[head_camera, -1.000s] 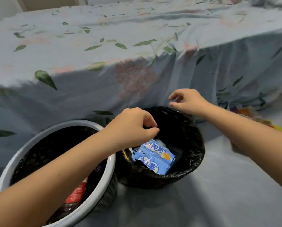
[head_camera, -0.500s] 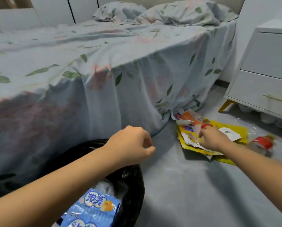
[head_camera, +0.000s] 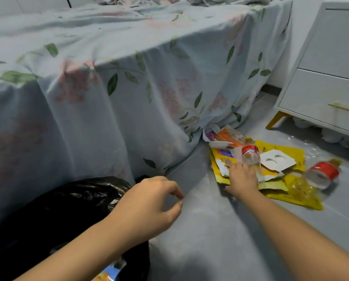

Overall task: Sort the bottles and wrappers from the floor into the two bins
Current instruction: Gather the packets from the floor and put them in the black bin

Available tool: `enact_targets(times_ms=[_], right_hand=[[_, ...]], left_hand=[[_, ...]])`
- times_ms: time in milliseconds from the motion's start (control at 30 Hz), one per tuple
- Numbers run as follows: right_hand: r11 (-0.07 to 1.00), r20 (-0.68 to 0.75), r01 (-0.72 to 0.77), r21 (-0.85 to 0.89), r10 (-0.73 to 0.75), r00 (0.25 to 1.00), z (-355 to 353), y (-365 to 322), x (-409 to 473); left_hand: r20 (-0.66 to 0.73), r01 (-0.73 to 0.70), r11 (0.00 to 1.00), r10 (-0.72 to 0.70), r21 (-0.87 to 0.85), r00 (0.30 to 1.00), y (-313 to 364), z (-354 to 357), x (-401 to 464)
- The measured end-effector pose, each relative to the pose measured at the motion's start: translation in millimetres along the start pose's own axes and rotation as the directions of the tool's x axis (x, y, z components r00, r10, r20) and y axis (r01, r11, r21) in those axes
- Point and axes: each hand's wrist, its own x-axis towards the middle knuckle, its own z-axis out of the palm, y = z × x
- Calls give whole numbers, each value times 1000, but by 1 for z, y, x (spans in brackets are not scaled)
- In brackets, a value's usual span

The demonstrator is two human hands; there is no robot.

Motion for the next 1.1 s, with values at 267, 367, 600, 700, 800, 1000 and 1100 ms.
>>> enact_targets(times_ms=[267, 367, 600, 700, 800, 1000, 1100], right_hand=[[988, -64, -20, -152, 10, 998, 20, 2, 3], [998, -221, 25, 64, -10, 975, 20, -4, -8], [916, -477, 271, 294, -105, 873, -4, -18, -48], [853, -528, 295, 431, -27, 849, -29, -11, -65], [733, -533, 325, 598, 61, 844, -61, -3, -85], [404, -380, 245, 881, 297, 876, -141, 7, -140], [82, -286, 275, 958, 213, 934, -179, 6, -169]], left_hand=[[-94, -3, 997, -5, -83, 996, -8, 0, 3], [-118, -6, 994, -7, -110, 993, -9, 0, 4], [-140, -8, 980, -21, -199, 990, -1, -5, -1], [-134, -4, 975, -26, -222, 991, 3, -9, -5], [-128, -5, 975, -24, -223, 991, 8, -16, -11], [-158, 45, 953, -96, -299, 983, 9, -39, -32], [-136, 125, 893, -202, -432, 970, 4, -52, -43]])
